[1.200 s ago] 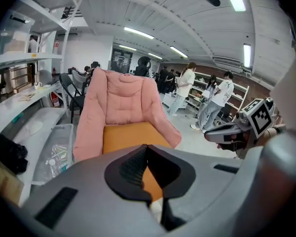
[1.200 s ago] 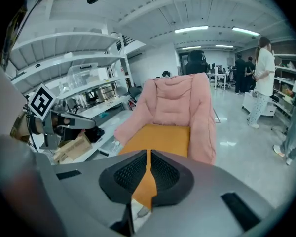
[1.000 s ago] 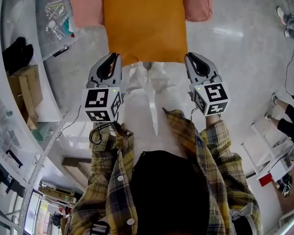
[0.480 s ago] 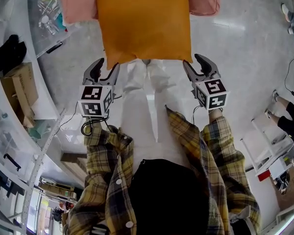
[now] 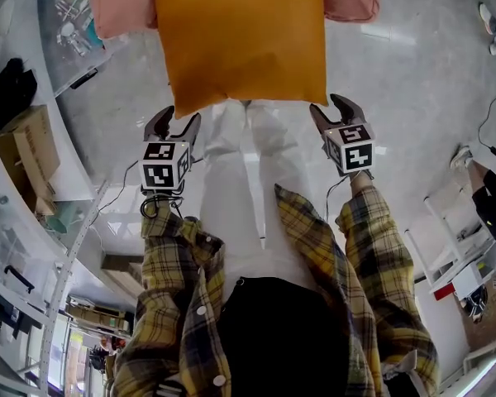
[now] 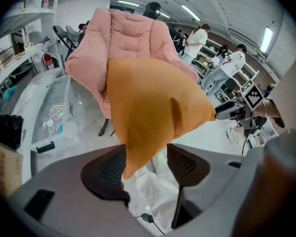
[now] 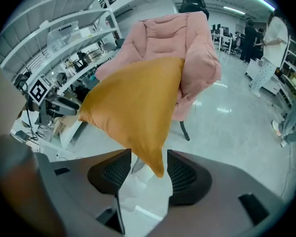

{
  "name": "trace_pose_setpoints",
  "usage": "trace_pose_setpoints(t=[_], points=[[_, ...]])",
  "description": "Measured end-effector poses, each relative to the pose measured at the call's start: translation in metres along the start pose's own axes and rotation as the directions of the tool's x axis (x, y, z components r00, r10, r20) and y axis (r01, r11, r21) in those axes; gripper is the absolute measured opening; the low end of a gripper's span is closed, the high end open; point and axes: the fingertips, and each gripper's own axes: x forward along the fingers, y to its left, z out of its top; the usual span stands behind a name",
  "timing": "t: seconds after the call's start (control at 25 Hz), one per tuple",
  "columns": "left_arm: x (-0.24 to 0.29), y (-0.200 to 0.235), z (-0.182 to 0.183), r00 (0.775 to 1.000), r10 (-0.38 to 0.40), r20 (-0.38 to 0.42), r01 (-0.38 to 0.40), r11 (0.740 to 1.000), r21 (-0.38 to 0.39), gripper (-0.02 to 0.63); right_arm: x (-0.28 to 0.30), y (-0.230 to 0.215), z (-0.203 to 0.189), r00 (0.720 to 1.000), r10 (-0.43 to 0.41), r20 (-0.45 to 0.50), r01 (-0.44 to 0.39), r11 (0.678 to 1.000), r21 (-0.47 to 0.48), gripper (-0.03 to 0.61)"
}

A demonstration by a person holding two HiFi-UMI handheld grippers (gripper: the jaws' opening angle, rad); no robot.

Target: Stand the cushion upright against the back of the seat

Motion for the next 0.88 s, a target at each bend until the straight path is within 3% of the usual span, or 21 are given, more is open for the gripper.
trace_pose_setpoints(t=[0.2,0.48,0.64,0.88], points=[[0.018,0.009,-0.018,0.998,0.018,-0.064,-0.018,1.0,-0.005,0.256,0.016,-0.003,-0.012,0.998,-0.002,-0.056,0.002,1.0,-0.003,0.216],[0.037,0.017,-0.024,0.994,0.055,-0.098,-0.059,0.998,-0.036,0.252,0.03,-0.006,-0.009,0.998,-0.02,-0.054,0.022,0.999,0.038,0.215],[0.039,0.015,-0.024,0.989,0.063,-0.131,-0.066,0.998,-0.023,0.206,0.031,-0.006,-0.009,0.998,-0.036,-0.056,0.037,0.999,0.024,0.208],[0.031,0.007,-0.014,0.99,0.082,-0.114,-0.083,0.997,0.001,0.108,0.022,-0.003,-0.001,0.998,-0.058,-0.012,0.059,0.996,0.062,0.109]])
